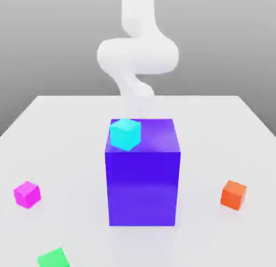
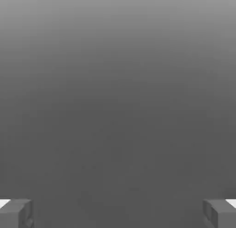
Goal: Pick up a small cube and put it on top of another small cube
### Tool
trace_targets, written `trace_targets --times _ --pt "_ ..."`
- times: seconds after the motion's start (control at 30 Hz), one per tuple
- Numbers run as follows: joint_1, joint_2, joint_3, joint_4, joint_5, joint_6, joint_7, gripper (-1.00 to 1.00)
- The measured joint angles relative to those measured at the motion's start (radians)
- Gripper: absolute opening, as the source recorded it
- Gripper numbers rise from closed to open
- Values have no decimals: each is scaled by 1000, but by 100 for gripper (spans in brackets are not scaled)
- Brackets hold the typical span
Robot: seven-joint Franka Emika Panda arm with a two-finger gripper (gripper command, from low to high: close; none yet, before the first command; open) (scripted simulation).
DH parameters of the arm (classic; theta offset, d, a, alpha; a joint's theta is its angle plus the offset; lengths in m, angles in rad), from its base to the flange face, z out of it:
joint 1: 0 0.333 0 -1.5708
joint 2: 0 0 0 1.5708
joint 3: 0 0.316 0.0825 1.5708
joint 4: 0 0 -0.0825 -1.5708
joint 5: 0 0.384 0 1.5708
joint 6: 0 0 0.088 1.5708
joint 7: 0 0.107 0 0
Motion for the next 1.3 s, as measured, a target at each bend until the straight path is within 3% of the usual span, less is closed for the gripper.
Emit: trace_targets --times 0.3,0.5,0.6,0.73,0.97,1.0,1.3 --pt "-162 323 -126 -122 -117 167 -29 0" --pt "-249 534 -240 -204 -111 282 -107 0" --pt "-300 643 -293 -246 -59 342 -181 0" --pt "-400 790 -296 -300 84 419 -333 0" --pt "-555 1044 -136 -284 301 596 -517 0" --pt "-570 1068 -119 -279 313 615 -527 -100" --pt "-551 1014 -146 -291 274 572 -496 -100"
